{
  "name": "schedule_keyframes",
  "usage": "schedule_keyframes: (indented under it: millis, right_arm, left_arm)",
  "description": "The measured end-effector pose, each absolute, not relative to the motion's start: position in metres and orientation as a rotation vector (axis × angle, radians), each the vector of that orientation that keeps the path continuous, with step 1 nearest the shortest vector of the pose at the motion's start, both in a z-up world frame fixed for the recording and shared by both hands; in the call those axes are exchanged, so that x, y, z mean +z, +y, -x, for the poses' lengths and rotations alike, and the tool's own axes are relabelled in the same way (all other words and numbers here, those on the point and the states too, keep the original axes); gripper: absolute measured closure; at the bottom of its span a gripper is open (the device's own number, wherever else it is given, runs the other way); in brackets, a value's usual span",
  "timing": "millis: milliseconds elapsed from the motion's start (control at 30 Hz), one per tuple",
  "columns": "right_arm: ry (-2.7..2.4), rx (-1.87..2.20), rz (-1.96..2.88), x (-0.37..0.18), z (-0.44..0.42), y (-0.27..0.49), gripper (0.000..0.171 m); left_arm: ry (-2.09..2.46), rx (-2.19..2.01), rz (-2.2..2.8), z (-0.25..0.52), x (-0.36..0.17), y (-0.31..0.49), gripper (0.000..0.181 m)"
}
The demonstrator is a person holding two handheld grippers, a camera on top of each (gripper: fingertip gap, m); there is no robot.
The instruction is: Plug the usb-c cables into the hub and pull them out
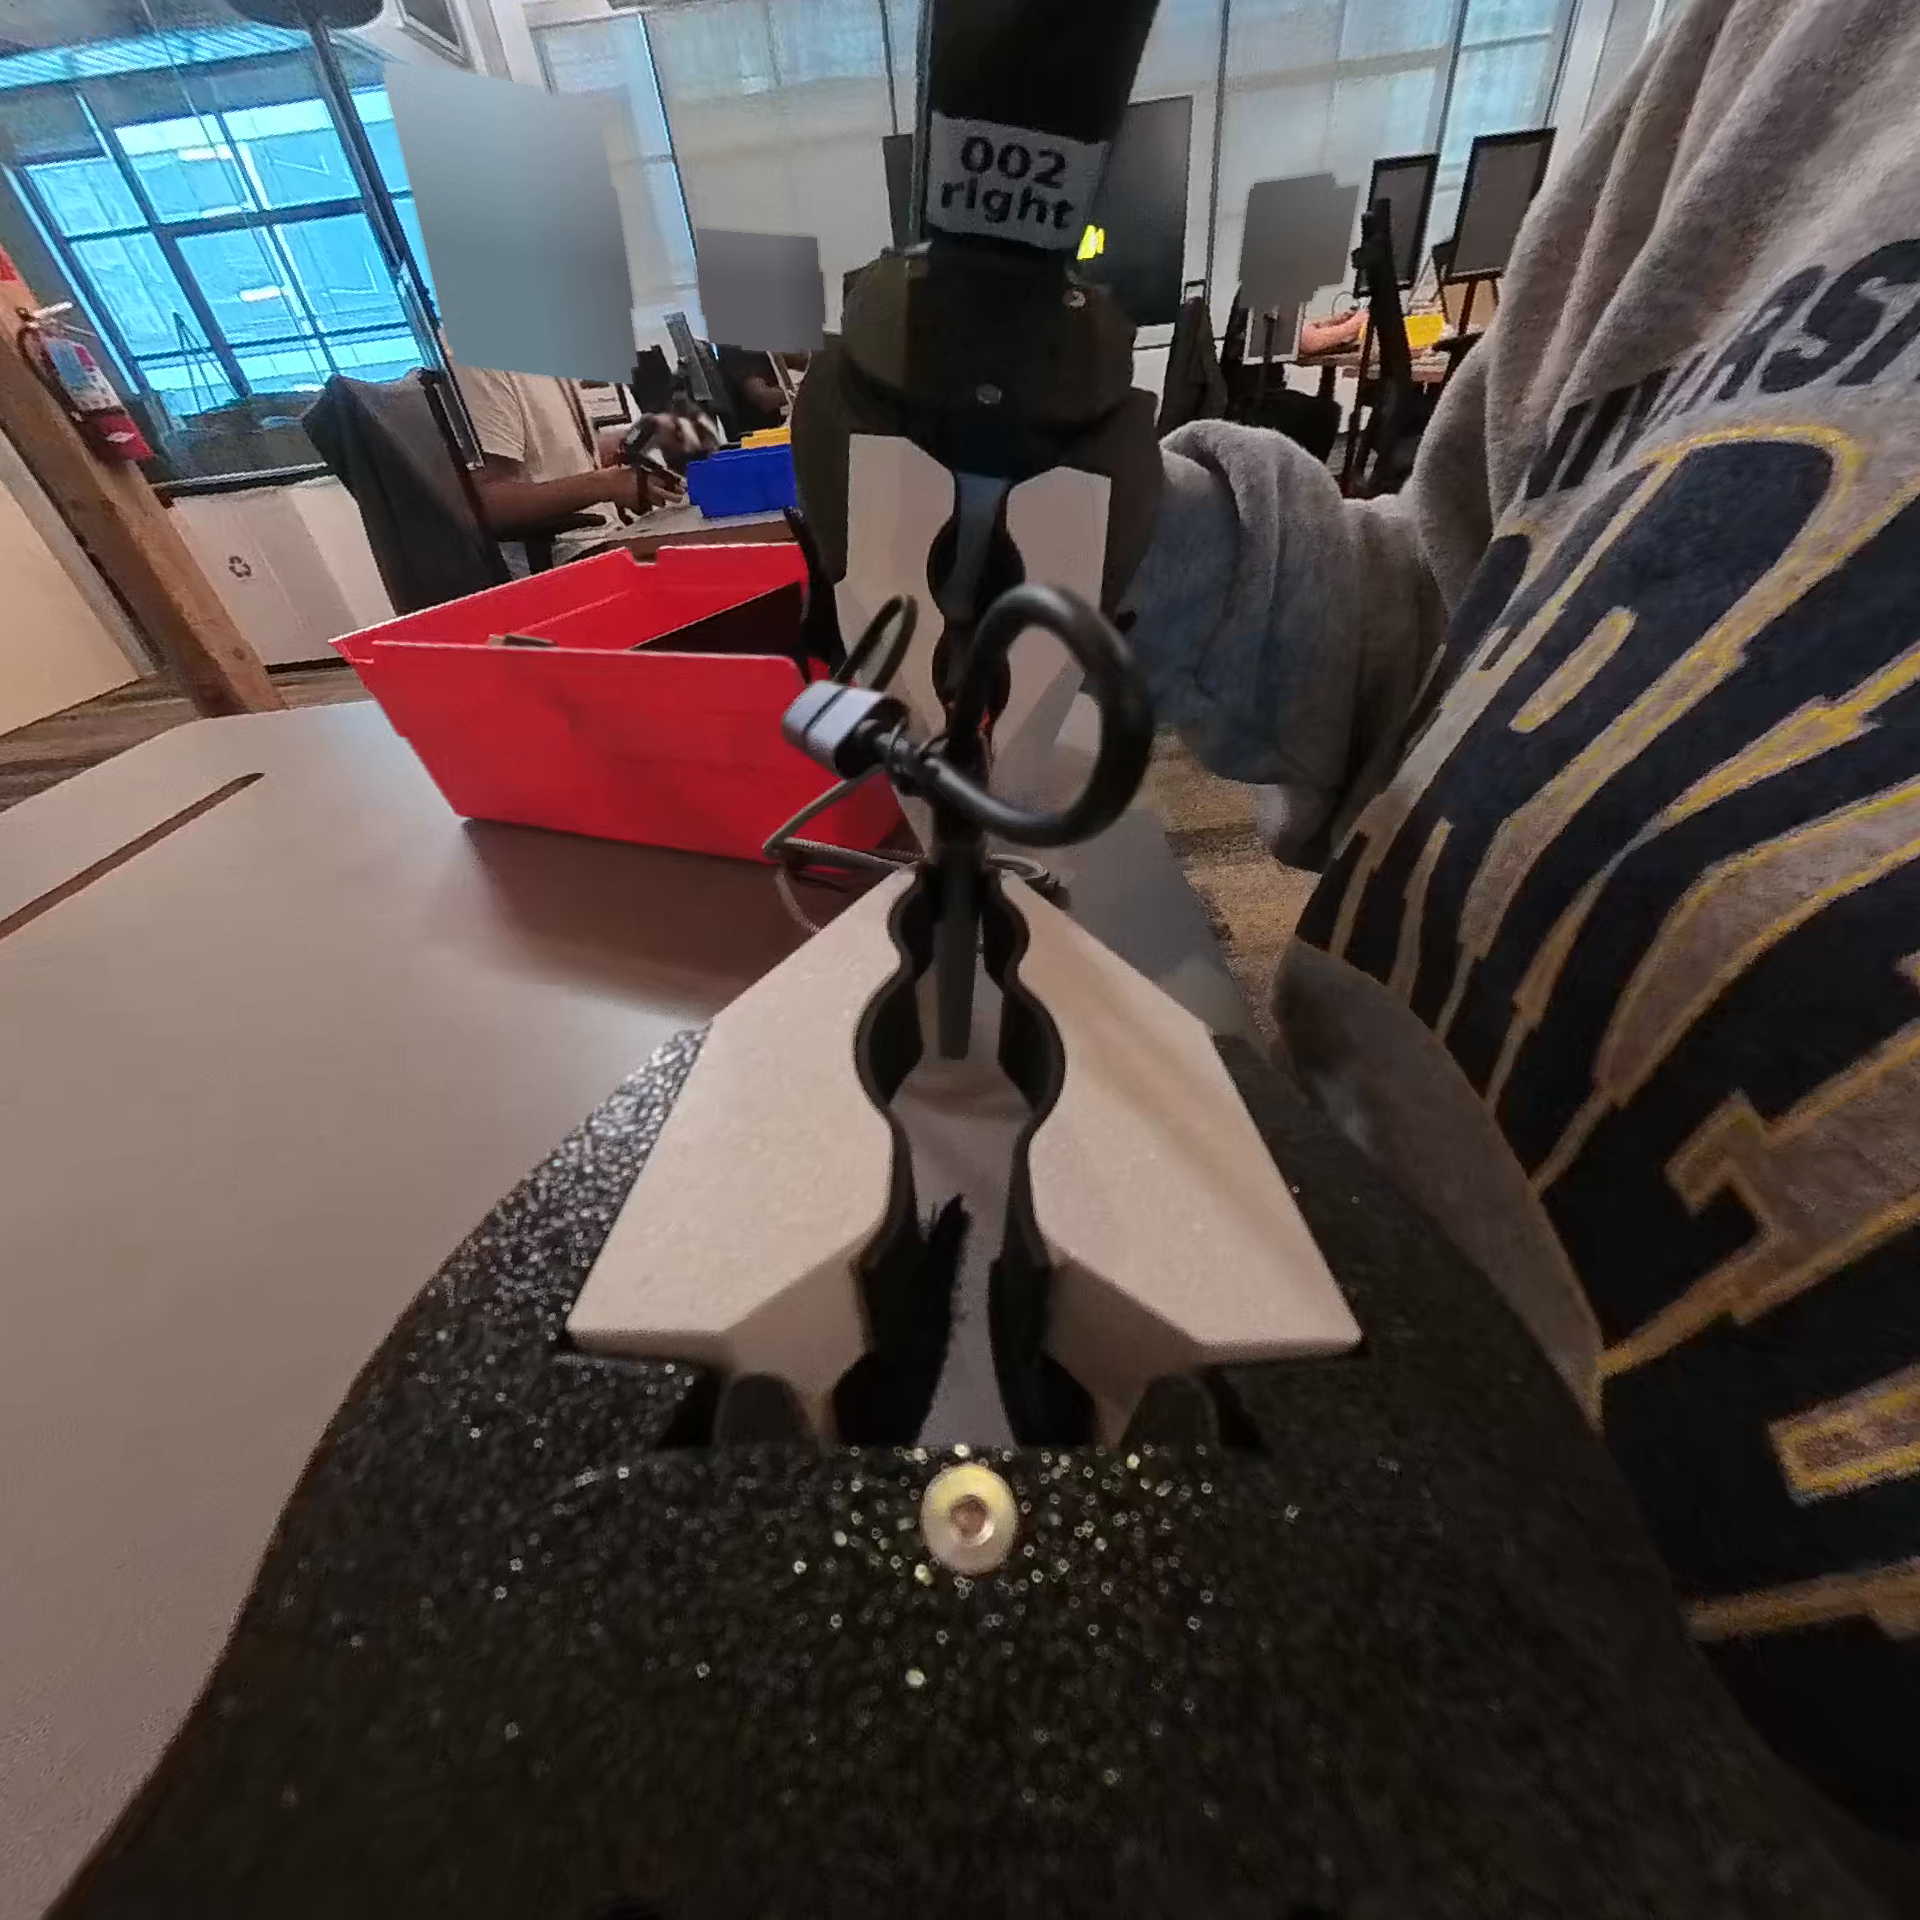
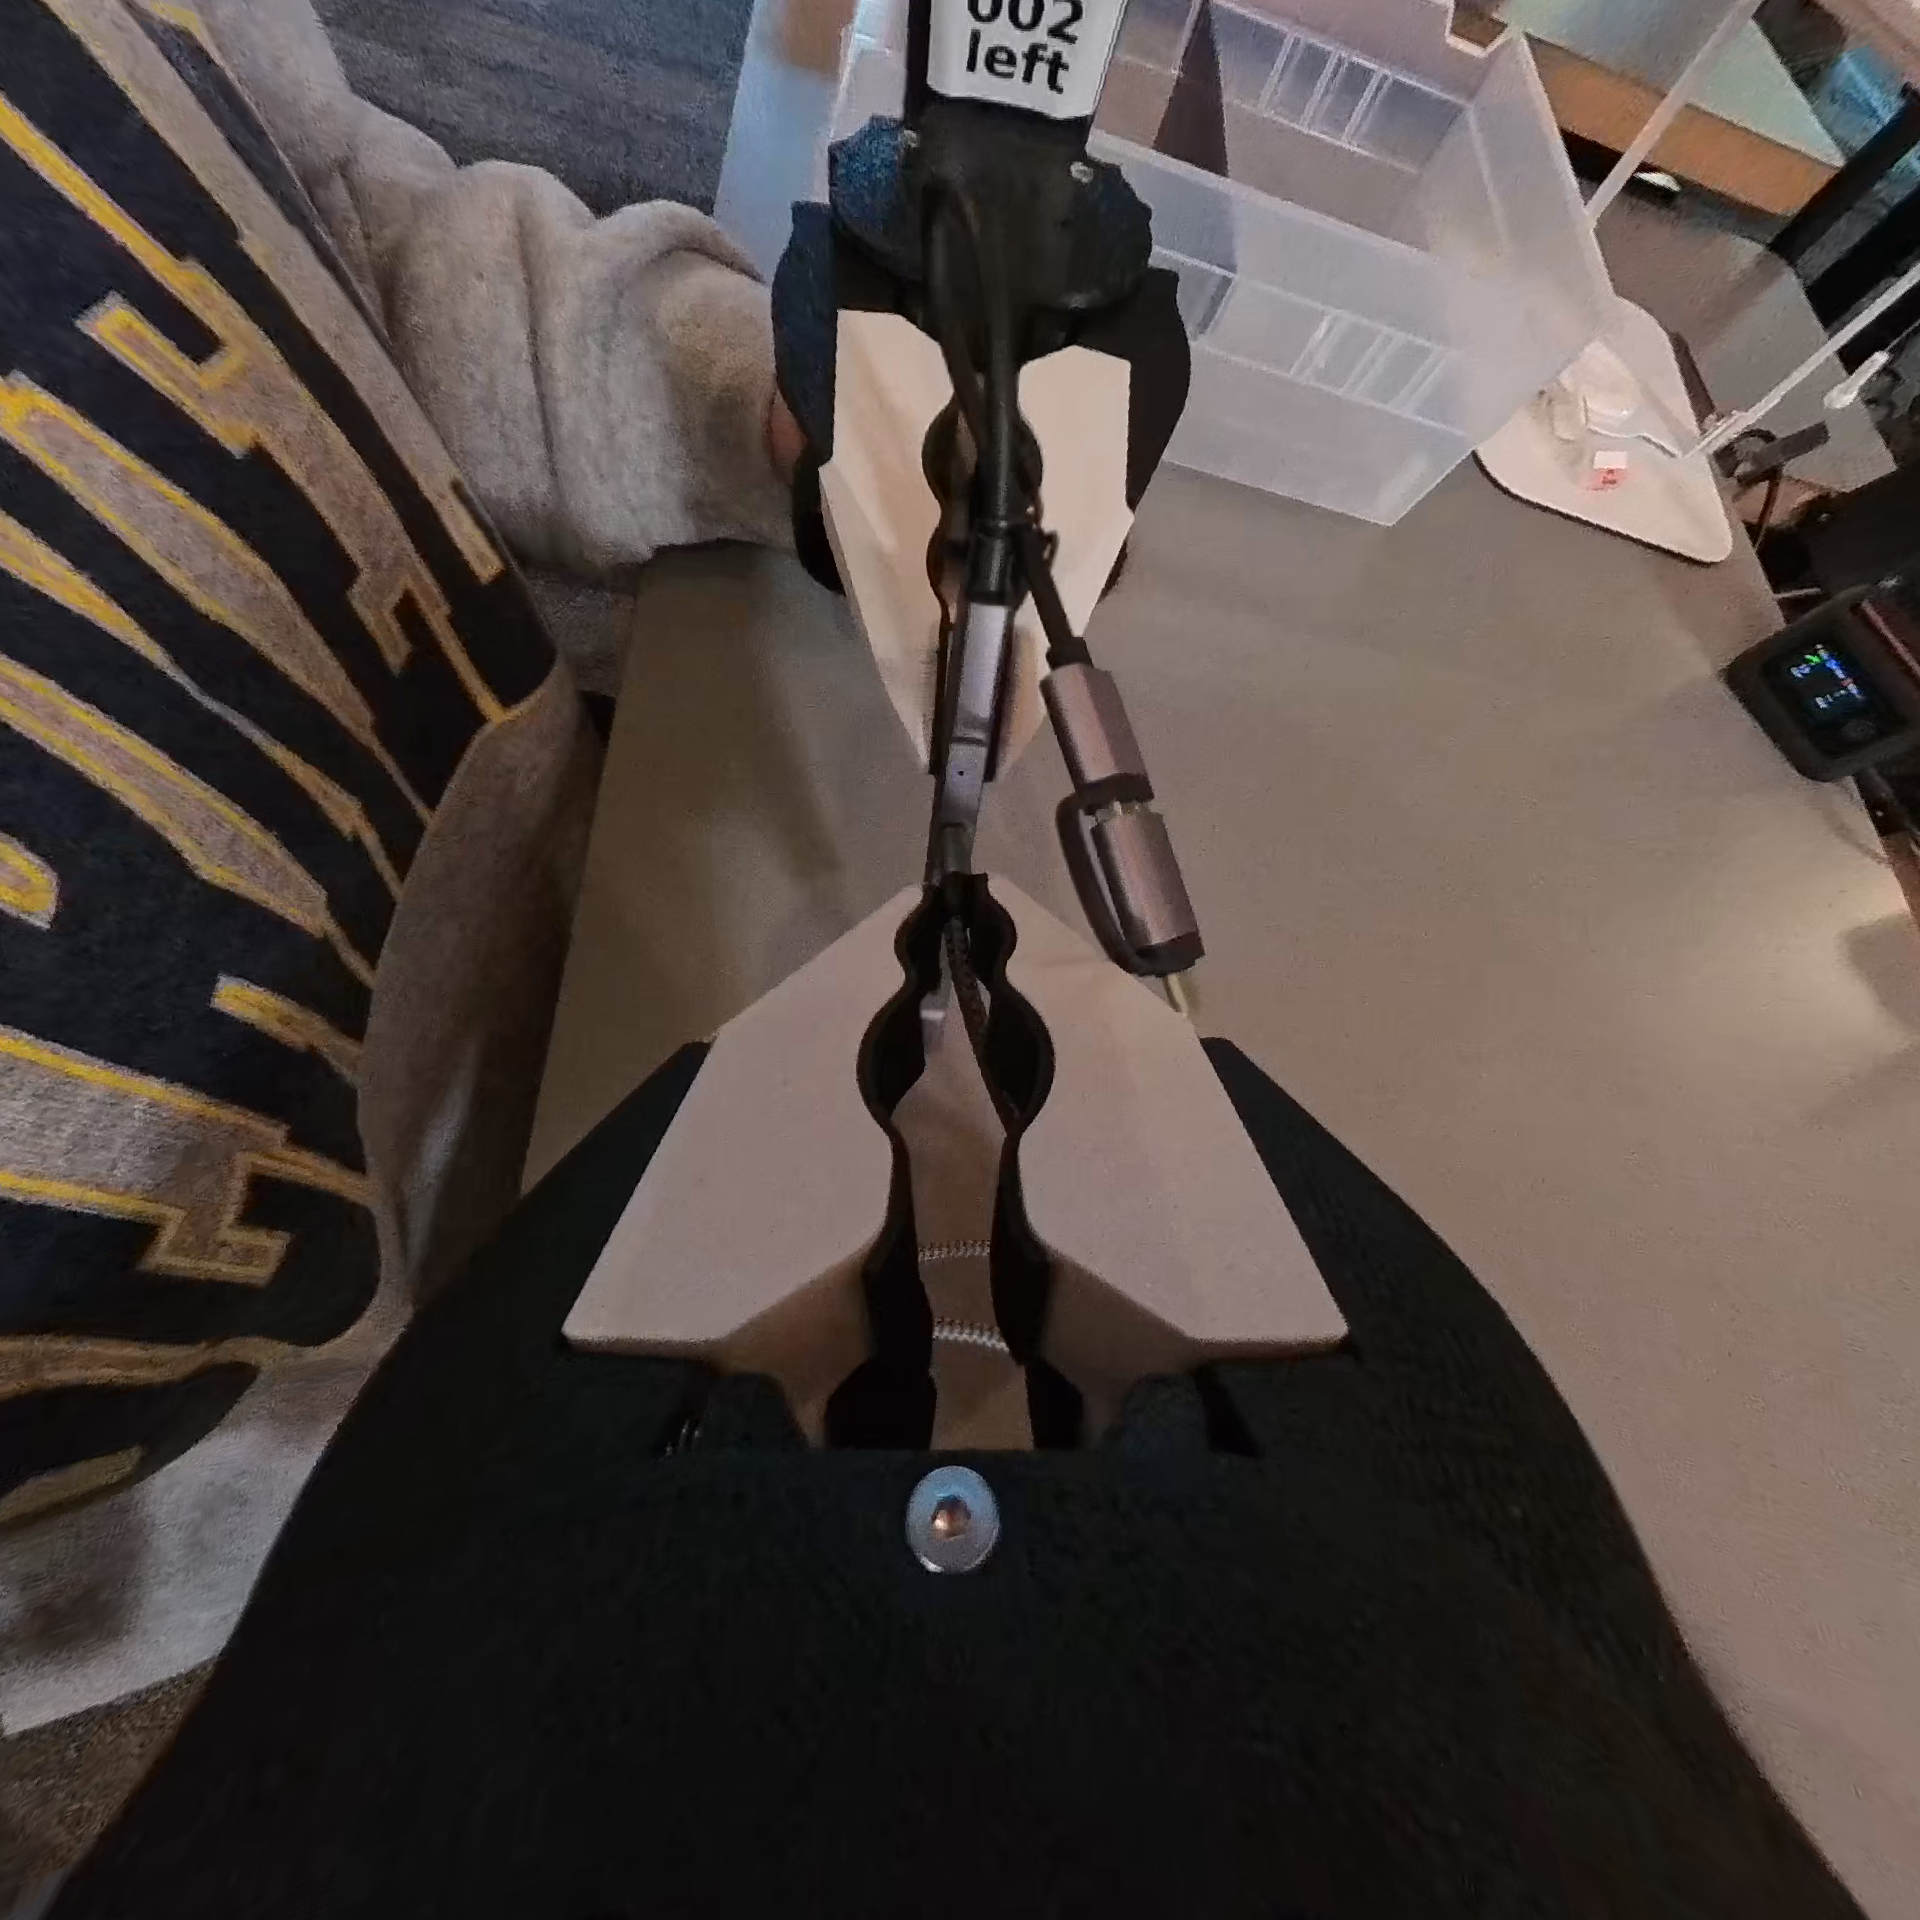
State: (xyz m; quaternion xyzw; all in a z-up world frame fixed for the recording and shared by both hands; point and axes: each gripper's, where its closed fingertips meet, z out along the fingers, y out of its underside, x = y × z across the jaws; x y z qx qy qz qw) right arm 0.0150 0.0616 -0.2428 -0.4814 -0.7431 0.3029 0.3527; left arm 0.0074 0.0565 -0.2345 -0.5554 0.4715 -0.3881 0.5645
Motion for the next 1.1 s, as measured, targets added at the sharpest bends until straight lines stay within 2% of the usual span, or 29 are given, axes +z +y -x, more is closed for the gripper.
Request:
schedule_keyframes:
  millis: [333, 367, 433, 467, 533, 567, 767, 867, 1100]
  right_arm:
    - [-1.873, 0.877, 1.281, -0.244, -0.020, 0.057, 0.168]
    - [-1.867, 0.886, 1.278, -0.243, -0.019, 0.057, 0.168]
    - [-1.848, 0.896, 1.271, -0.241, -0.017, 0.057, 0.167]
    - [-1.843, 0.903, 1.262, -0.240, -0.016, 0.056, 0.168]
    - [-1.838, 0.925, 1.247, -0.238, -0.014, 0.052, 0.168]
    - [-1.832, 0.932, 1.243, -0.237, -0.012, 0.051, 0.167]
    - [-1.772, 0.978, 1.248, -0.237, -0.005, 0.052, 0.161]
    - [-1.774, 0.979, 1.238, -0.238, -0.004, 0.051, 0.166]
    - [-1.896, 0.912, 1.191, -0.241, -0.011, 0.042, 0.167]
  left_arm:
    - [1.102, -0.941, 1.315, -0.012, -0.237, 0.055, 0.174]
    - [1.104, -0.960, 1.308, -0.012, -0.236, 0.054, 0.172]
    - [1.110, -1.020, 1.311, -0.015, -0.235, 0.051, 0.149]
    - [1.113, -1.026, 1.313, -0.016, -0.236, 0.050, 0.149]
    - [1.115, -0.980, 1.303, -0.015, -0.236, 0.052, 0.170]
    - [1.108, -0.951, 1.292, -0.013, -0.235, 0.054, 0.174]
    - [1.120, -0.881, 1.326, -0.011, -0.242, 0.057, 0.174]
    - [1.120, -0.878, 1.323, -0.011, -0.241, 0.056, 0.174]
    - [1.188, -0.842, 1.297, -0.016, -0.245, 0.048, 0.174]
